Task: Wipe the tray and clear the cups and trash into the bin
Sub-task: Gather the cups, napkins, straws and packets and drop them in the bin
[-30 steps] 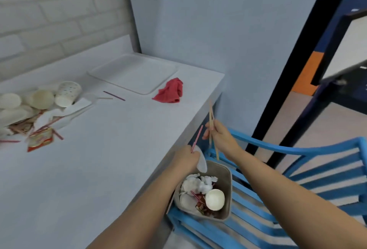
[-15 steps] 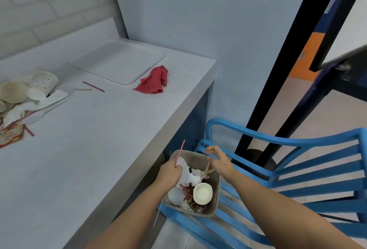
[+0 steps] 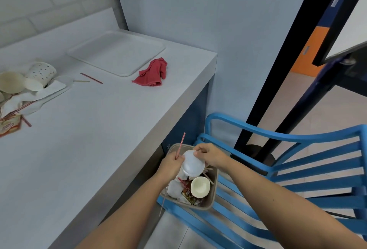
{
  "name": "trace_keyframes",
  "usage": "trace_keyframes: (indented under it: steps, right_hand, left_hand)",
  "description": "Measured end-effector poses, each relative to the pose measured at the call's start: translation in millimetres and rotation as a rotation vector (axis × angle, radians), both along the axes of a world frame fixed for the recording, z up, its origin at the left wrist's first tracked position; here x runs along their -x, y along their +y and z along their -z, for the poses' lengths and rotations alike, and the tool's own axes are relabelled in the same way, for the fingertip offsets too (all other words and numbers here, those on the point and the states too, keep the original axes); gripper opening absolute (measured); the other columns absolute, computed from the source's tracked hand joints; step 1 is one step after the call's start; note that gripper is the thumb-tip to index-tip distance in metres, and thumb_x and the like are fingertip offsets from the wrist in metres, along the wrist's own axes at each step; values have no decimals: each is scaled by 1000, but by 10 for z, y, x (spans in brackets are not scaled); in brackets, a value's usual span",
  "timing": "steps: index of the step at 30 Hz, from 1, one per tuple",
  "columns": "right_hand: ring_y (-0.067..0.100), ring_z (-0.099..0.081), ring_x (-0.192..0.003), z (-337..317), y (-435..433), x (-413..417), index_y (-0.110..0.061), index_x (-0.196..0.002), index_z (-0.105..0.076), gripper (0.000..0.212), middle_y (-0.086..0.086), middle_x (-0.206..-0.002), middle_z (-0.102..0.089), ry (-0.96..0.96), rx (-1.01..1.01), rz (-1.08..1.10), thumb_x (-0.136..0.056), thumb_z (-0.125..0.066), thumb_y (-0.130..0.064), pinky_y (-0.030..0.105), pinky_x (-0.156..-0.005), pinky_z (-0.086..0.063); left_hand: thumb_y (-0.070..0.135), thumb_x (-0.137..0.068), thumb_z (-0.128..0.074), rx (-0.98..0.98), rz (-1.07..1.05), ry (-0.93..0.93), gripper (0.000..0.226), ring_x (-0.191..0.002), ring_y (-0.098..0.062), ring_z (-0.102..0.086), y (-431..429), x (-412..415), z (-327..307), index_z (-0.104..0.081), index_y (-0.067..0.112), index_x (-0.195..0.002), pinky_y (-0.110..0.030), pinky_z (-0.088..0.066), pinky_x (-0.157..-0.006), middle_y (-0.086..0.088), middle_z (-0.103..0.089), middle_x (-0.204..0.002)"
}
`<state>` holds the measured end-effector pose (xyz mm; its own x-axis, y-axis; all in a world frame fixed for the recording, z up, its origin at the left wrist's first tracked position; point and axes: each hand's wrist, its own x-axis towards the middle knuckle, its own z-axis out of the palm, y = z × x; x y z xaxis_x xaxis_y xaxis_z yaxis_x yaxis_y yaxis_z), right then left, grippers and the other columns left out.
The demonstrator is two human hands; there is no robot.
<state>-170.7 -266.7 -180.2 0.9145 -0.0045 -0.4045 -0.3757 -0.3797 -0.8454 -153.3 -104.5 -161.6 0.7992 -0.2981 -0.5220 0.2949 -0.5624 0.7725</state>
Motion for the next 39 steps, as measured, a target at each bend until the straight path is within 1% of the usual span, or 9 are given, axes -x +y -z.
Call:
trace_keyframes:
  steps: [6,9,13,20,27,31,33,35,39]
  right_hand:
    - [15,-49,-83,274,98,143,-9,-103,-65,16,8,-88,-56,32,317,-136,-92,-54,-14,21,-62,-39]
    - [16,-50,-89,442,241,264,-9,-112,-63,22,5,-94,-57,35,416,-275,-92,-54,-15,23,-74,-37]
    - [27,-58,-104,495,326,341,-8,-117,-62,27,13,-114,-63,117,383,-383,-93,-52,-15,27,-83,-43]
    - [2,-50,-57,-287,357,101,-12,-103,-66,19,-4,-71,-58,-115,-212,-26,-96,-53,-23,12,-47,-41]
    - [7,-59,-66,-472,361,29,-9,-98,-69,11,0,-75,-63,-227,43,-101,-88,-63,-11,12,-59,-48]
    - [11,-57,-65,-511,287,37,-11,-86,-67,5,1,-76,-63,-304,199,-86,-88,-63,-10,13,-62,-44]
    - [11,-53,-71,-516,216,41,-6,-91,-67,10,-1,-81,-59,-353,346,-79,-90,-60,-11,9,-61,-37]
    - [14,-52,-77,-472,117,47,-2,-94,-66,14,3,-87,-59,-369,458,-65,-92,-56,-11,12,-63,-37]
    - [22,-54,-85,-273,-52,104,0,-94,-62,17,14,-98,-61,-292,613,-104,-94,-50,-12,29,-75,-41]
  left_hand:
    - [17,-99,-34,-19,-119,-91,29,-66,-13,-46,153,27,73,-51,19,-76,-29,-38,-70,1,-49,-70]
    - [17,-100,-33,29,-115,-128,30,-60,-9,-43,176,52,48,-51,19,-75,-25,-37,-57,3,-46,-65]
    - [15,-100,-32,128,-120,-125,28,-59,-12,-44,195,104,7,-53,12,-83,-23,-40,-59,0,-45,-63]
    - [13,-101,-33,254,-44,-73,29,-58,-11,-40,149,181,-55,-54,13,-80,-19,-37,-55,0,-44,-63]
    - [-3,-94,-33,255,12,-182,36,-55,0,-46,-55,215,-218,-53,25,-83,-5,-37,-49,10,-49,-67]
    - [9,-86,-46,228,14,-167,33,-91,-13,-62,-105,159,-196,-57,27,-111,-34,-53,-82,-1,-64,-98]
    - [14,-88,-51,193,23,-137,59,-116,-18,-54,-130,145,-244,-31,21,-142,-44,-44,-103,-4,-57,-125]
    - [11,-92,-49,162,3,-129,71,-126,-16,-46,-153,137,-306,-10,20,-150,-41,-38,-109,-2,-48,-135]
    - [0,-92,-44,174,-34,-163,68,-130,-14,-41,-138,114,-344,-12,19,-149,-25,-36,-98,-2,-40,-141]
